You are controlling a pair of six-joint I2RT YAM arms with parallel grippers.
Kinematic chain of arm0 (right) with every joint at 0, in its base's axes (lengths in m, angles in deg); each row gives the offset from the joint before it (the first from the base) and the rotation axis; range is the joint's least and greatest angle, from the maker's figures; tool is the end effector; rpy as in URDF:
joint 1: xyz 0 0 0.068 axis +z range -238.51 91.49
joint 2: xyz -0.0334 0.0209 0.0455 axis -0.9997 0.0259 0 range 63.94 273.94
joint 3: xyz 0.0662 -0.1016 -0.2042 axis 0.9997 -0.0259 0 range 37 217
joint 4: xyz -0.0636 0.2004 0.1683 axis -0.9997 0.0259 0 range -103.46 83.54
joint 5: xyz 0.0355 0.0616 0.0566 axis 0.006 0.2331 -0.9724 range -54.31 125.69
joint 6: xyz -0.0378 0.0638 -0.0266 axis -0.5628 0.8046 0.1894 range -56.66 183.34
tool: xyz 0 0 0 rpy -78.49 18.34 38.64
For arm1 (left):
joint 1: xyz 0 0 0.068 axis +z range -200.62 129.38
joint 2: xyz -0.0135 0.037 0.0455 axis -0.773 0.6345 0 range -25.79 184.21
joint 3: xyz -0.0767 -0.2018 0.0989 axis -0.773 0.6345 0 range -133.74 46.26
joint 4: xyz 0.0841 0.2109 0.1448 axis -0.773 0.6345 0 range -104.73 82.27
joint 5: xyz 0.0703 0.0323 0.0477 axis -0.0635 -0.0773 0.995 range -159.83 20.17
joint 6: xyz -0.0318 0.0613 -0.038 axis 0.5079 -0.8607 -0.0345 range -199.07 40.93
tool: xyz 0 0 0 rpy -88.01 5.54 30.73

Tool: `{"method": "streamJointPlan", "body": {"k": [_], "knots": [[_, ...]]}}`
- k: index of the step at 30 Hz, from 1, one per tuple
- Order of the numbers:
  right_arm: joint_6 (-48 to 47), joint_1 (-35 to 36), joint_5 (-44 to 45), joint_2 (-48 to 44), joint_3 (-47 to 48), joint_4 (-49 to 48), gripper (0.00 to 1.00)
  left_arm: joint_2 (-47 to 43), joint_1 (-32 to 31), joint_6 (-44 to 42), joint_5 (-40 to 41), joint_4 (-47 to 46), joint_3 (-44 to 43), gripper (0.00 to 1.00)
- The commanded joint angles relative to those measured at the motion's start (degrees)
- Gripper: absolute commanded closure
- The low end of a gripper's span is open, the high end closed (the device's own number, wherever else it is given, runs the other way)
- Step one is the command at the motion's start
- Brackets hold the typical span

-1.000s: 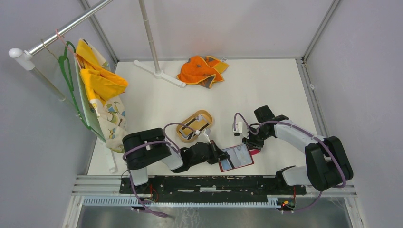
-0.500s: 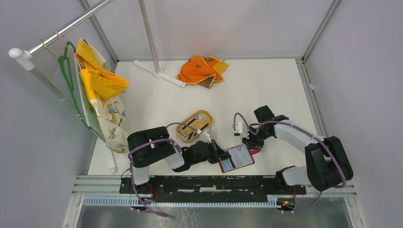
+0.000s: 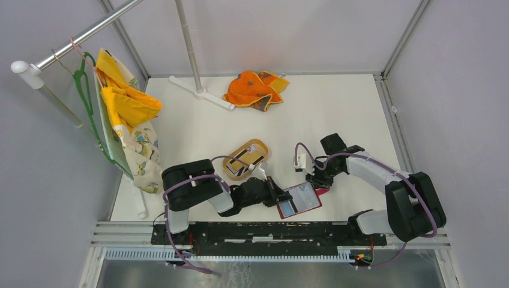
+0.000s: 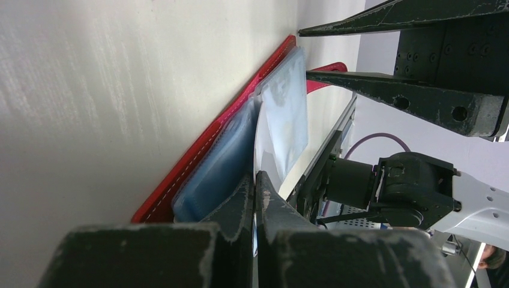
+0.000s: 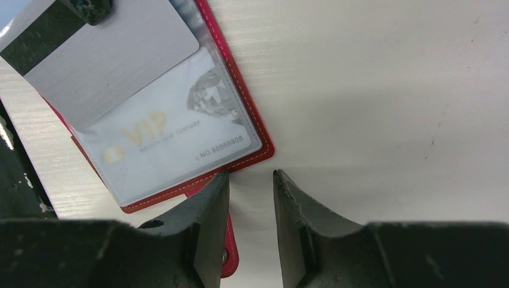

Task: Put the credit cards into the card holder
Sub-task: Move the card holder to the center of the board.

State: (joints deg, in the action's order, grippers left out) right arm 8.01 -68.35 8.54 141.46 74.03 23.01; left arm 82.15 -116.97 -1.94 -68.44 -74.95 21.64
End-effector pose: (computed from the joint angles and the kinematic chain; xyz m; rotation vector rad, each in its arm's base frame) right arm 0.2079 0.1092 0.0859 -1.7344 2.1166 0.5353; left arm 0.1257 -0.2826 0.0295 -0.2398 2.3424 -1.4684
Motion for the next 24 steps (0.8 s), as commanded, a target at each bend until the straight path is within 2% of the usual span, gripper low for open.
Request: {"method": "streamJointPlan", "body": {"k": [1, 18, 24], "knots": [[0.41, 0.40, 0.32, -0.41, -0.47, 0.04, 0.60, -0.18, 0.14, 1.75, -0.02, 5.57, -1.70, 0.98], [0.40, 0.92, 0.09, -0.82, -0.43, -0.07, 0.59, 3.29, 0.81, 2.02, -1.12, 3.33, -3.88, 0.98], [0.41, 1.02, 0.15, -0.84, -0.47, -0.04, 0.58, 4.62, 0.90, 4.25, -1.12, -2.75, -1.37, 0.98]]}}
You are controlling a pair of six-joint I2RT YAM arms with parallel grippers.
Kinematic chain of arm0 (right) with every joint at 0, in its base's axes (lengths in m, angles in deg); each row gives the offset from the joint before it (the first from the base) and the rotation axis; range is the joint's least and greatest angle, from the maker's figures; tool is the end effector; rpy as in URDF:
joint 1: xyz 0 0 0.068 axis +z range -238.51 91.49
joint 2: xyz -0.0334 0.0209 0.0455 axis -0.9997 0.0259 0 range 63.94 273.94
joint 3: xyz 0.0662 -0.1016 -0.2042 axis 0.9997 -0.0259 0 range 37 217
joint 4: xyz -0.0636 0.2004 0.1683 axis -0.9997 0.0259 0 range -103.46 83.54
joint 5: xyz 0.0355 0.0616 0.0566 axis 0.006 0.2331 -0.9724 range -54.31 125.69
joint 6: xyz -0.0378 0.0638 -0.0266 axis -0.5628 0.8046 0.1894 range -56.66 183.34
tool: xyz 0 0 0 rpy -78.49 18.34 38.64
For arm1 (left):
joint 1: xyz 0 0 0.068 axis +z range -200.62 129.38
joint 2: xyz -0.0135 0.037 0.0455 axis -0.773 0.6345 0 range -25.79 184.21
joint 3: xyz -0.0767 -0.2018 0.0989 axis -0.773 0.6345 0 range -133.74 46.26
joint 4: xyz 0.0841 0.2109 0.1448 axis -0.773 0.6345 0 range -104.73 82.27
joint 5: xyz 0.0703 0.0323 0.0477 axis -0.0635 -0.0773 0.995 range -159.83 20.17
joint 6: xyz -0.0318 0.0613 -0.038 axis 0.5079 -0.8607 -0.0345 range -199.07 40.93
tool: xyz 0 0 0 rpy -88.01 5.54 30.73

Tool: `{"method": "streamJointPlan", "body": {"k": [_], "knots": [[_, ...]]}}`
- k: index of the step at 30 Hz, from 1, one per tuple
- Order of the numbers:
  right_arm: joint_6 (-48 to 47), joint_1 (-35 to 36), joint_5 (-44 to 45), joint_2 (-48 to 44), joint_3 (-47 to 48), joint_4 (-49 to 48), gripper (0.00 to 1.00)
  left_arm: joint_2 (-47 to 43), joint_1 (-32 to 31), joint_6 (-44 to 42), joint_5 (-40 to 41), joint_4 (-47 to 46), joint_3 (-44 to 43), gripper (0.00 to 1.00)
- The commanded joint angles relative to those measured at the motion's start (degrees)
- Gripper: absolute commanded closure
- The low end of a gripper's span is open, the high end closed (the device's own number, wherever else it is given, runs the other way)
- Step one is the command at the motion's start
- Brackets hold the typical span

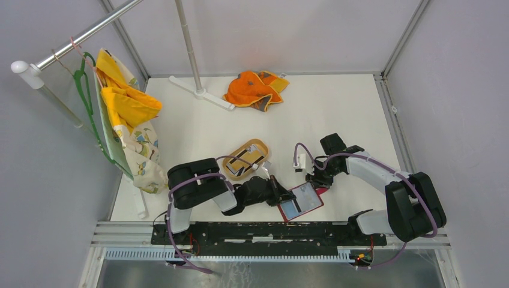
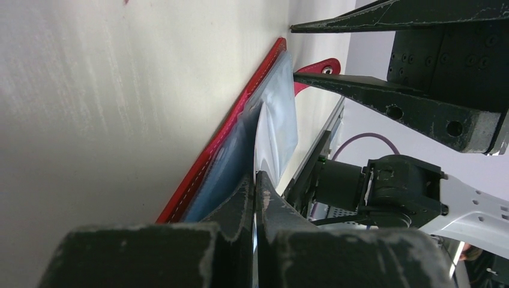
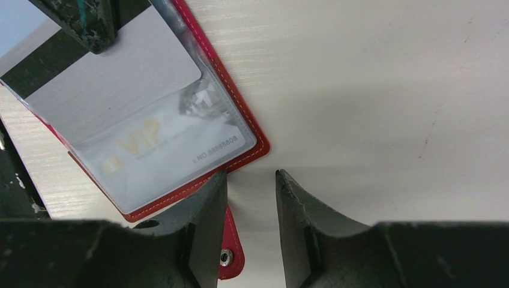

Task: Put the credit cards into the card holder
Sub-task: Move the card holder to the center of the board.

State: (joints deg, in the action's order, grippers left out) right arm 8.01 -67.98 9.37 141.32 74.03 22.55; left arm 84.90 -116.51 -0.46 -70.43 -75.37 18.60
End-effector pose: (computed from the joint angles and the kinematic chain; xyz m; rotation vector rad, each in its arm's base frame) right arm 0.2086 0.1102 0.0863 -1.7418 2.1101 0.5125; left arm 0.1308 -0.2937 0.0280 -0.2538 2.3531 -1.5132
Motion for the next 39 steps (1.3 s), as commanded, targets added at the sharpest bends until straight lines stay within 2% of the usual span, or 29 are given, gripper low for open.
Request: {"method": "streamJointPlan", "body": {"k": [1, 4, 12, 21, 26, 28, 30, 32, 34, 36, 37, 39], "knots": [[0.40, 0.67, -0.60, -0.79, -0.47, 0.40, 0.58, 1.60, 0.48, 3.04, 0.86, -3.01, 2.19, 0.98], [0.56, 0.73, -0.35, -0.99, -0.45, 0.28, 0.58, -0.79, 0.37, 2.86, 1.12, -2.36, 3.79, 0.98], [1.01, 0.77, -0.27, -1.44, -0.56, -0.09, 0.58, -12.98, -0.17, -3.81, 5.65, 11.40, 4.38, 0.98], [4.35, 0.69, -0.20, -1.01, -0.30, -1.60, 0.58, -19.92, -1.14, -8.22, 7.87, 11.16, 6.40, 0.98], [4.46, -0.53, 2.51, -9.54, -0.44, -5.10, 0.43, -25.24, -1.13, -13.74, 8.88, 10.04, 8.48, 0.98], [1.63, -0.76, 0.25, -15.20, -1.07, -5.86, 0.35, -29.20, -1.22, -17.76, 9.89, 11.89, 9.24, 0.98], [-3.95, -0.82, -6.31, -19.77, -1.26, -3.92, 0.26, -34.85, -1.19, -22.09, 11.10, 16.67, 8.81, 0.98], [-12.47, -0.67, -16.17, -23.16, -1.54, 0.88, 0.17, -40.20, -1.16, -26.51, 12.36, 21.84, 8.22, 0.98], [-26.29, -0.61, -25.13, -25.32, -3.72, 7.20, 0.02, -45.63, -1.23, -30.14, 13.95, 26.63, 8.02, 0.98], [-42.66, -0.14, -31.10, -26.71, -8.34, 12.92, 0.02, -50.84, -1.17, -33.09, 16.38, 31.20, 8.48, 0.98], [-46.21, 0.67, -32.34, -27.23, -10.04, 13.64, 0.02, -53.21, -1.17, -34.04, 17.29, 32.47, 8.76, 0.98], [-47.32, 2.94, -32.39, -27.48, -11.53, 13.19, 0.02, -58.27, -1.13, -35.52, 19.62, 36.24, 9.78, 0.98]]}}
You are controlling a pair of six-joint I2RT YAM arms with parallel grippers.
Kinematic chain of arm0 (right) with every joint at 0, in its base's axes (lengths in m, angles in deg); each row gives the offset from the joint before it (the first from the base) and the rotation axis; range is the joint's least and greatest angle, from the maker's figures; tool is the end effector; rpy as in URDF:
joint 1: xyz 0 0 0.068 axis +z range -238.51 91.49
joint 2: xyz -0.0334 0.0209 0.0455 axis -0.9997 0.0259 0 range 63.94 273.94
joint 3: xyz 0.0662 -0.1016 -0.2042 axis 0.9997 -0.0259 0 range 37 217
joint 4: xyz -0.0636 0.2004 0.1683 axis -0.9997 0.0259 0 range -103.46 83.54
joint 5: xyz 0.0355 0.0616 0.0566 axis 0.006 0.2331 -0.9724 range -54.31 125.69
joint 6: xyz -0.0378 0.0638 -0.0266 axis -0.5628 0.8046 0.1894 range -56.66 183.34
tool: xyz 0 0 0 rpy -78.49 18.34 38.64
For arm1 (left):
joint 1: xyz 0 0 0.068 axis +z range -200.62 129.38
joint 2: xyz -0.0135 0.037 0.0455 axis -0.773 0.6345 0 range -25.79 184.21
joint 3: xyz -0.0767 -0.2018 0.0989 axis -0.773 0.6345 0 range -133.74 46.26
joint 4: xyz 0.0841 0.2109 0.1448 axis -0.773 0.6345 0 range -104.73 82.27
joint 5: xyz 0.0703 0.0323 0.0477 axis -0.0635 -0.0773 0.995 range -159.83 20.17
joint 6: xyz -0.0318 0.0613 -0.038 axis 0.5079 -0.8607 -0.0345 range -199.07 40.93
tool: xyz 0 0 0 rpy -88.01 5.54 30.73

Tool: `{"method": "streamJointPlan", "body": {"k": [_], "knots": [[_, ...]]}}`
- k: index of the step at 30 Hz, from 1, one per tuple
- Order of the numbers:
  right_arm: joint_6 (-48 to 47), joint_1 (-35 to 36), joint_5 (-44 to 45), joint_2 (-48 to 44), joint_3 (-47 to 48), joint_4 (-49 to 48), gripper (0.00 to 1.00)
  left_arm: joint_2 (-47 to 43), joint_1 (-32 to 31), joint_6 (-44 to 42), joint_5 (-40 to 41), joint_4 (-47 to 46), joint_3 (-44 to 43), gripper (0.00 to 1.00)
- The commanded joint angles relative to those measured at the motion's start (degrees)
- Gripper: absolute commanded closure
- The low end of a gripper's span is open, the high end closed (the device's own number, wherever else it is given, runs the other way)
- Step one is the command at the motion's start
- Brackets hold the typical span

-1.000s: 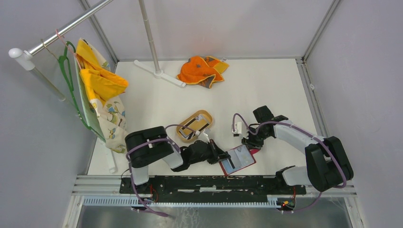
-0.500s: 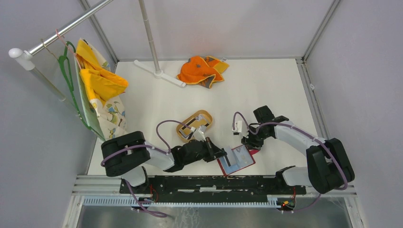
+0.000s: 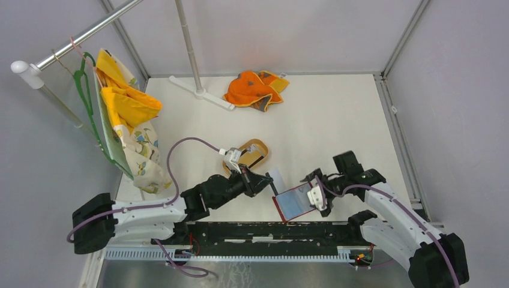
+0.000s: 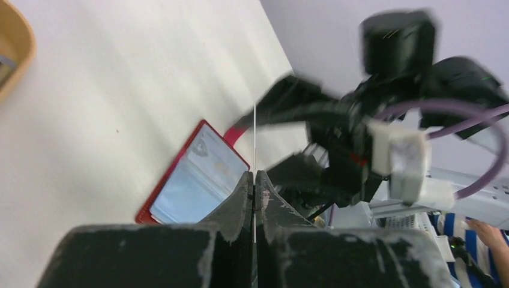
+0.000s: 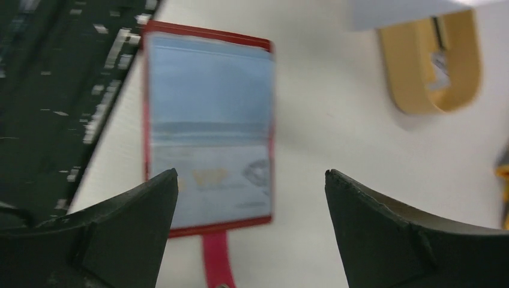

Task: Put the credit cards into the card holder
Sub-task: Move the card holder to the center of the board.

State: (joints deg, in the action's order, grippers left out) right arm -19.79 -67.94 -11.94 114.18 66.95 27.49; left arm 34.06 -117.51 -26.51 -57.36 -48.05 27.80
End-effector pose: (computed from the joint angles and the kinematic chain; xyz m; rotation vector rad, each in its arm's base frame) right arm 0.1609 0.1137 0.1519 -1.9222 1.1865 0.5479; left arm 0.1212 -0.2464 0.1679 0.0583 1.9071 -1.3197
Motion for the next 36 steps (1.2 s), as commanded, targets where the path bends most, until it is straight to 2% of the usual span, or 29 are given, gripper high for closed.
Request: {"method": "streamJointPlan", "body": {"k": [1, 4, 9, 22, 26, 33, 34, 36], "knots": [[-18.55, 3.87, -11.15, -0.25, -4.70, 7.40, 0.02, -9.81, -0.09, -9.97, 7.55, 9.88, 1.25, 0.98], [-10.12, 7.74, -10.34, 0.07, -6.22, 0.53, 0.07, -15.90, -0.14, -10.63, 9.63, 10.75, 3.95, 0.98], [4.66, 13.01, -3.02, 1.86, -8.18, -11.50, 0.19, -21.18, -0.08, -10.89, 10.40, 11.83, 6.32, 0.98], [7.71, 19.93, 3.75, 8.17, -8.33, -13.73, 0.25, -23.82, -0.08, -10.60, 10.24, 12.98, 7.80, 0.98], [12.77, 21.72, 8.32, 9.15, -8.58, -18.46, 0.29, -23.73, -0.13, -9.76, 9.45, 11.67, 8.70, 0.98], [27.30, 26.13, 22.06, 12.15, -7.46, -33.83, 0.46, -22.25, -0.13, -6.31, 7.92, 7.82, 10.55, 0.98], [29.89, 26.66, 23.94, 13.03, -6.50, -35.47, 0.46, -21.91, -0.11, -5.92, 7.66, 7.23, 10.69, 0.98], [32.02, 26.79, 22.16, 14.53, -3.62, -33.18, 0.44, -21.13, -0.13, -5.25, 7.47, 6.25, 10.77, 0.98]]}}
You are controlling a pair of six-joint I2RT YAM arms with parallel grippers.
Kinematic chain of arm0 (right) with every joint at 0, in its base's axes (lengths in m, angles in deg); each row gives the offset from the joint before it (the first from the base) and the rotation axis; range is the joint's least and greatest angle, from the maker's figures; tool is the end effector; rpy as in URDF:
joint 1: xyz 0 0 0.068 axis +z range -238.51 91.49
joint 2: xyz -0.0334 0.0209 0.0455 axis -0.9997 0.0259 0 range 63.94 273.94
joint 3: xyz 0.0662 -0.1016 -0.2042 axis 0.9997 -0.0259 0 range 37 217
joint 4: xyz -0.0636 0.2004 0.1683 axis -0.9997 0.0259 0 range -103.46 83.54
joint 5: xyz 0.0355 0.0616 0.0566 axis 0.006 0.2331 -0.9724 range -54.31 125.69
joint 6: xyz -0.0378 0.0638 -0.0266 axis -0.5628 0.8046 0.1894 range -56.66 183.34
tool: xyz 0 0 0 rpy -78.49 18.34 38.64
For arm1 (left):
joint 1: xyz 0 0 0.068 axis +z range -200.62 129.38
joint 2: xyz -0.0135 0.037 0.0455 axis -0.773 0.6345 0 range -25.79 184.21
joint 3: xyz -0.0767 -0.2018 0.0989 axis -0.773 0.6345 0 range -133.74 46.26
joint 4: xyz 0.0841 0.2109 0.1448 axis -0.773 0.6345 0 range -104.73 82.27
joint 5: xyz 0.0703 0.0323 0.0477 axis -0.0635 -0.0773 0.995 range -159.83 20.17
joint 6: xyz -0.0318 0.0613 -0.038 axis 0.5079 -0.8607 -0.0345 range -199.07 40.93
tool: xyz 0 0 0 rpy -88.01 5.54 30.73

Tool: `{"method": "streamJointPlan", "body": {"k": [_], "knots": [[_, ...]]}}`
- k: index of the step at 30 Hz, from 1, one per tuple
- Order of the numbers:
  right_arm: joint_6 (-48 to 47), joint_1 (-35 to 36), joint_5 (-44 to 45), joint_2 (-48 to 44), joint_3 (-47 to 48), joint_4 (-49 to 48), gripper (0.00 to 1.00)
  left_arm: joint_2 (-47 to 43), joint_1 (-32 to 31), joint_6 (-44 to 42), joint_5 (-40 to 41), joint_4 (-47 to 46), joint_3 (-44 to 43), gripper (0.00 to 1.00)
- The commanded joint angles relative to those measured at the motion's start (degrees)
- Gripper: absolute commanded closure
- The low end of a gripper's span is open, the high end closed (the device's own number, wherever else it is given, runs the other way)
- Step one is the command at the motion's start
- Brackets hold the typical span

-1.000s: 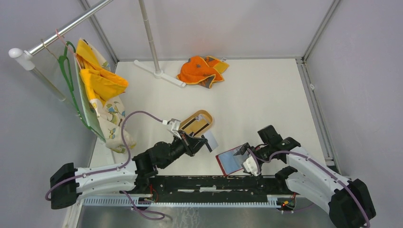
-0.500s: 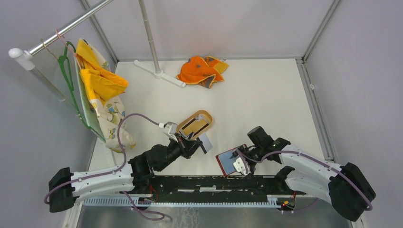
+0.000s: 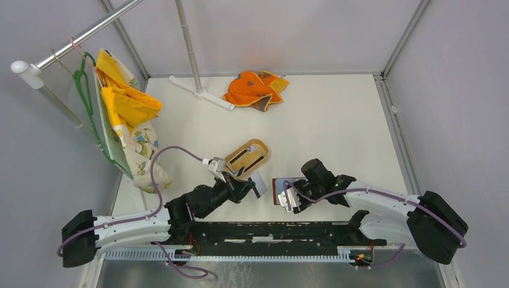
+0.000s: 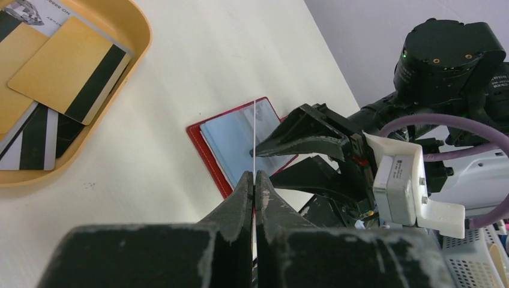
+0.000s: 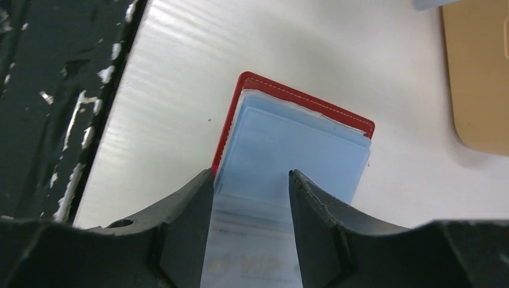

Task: Put the credit cards into the card holder
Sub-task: Move the card holder to the center of the board.

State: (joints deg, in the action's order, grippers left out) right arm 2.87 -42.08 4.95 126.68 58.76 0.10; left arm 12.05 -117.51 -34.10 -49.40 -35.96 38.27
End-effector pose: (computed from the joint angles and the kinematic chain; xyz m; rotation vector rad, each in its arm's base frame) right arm 0.1287 0.1855 0.0871 -2.0633 1.2654 0.5637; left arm 0.1105 -0.1985 0.1583 0.0696 1.8485 -1.1175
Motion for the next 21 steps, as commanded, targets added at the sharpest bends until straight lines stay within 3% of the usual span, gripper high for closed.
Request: {"method": "streamJointPlan", "body": {"k": [1, 4, 7, 12, 17, 21], "knots": [[8.53, 0.87, 2.92, 2.12, 6.09, -2.71, 0.41, 1.29, -0.09, 2.74, -0.83, -6.75, 0.40, 0.98], [2.05, -1.65, -1.85, 0.08, 9.38, 7.74, 0.33, 4.31, -0.11, 3.34, -2.19, -11.76, 0.82, 0.98], [-2.80, -9.09, -4.31, -3.10, 11.00, 15.36, 0.32, 9.56, -0.13, 2.94, -4.16, -14.72, -1.01, 0.98], [-1.79, -21.05, -1.29, -8.31, 9.91, 16.47, 0.32, 20.97, 0.92, 2.72, -10.22, -18.96, -6.15, 0.98], [-2.18, -27.17, -0.37, -5.13, 10.70, 19.58, 0.38, 30.90, 4.22, 7.20, -16.48, -28.39, -7.76, 0.98], [-5.74, -29.16, -1.60, -0.89, 11.55, 24.50, 0.46, 38.78, 4.92, 10.80, -18.13, -29.61, -11.24, 0.98]]}}
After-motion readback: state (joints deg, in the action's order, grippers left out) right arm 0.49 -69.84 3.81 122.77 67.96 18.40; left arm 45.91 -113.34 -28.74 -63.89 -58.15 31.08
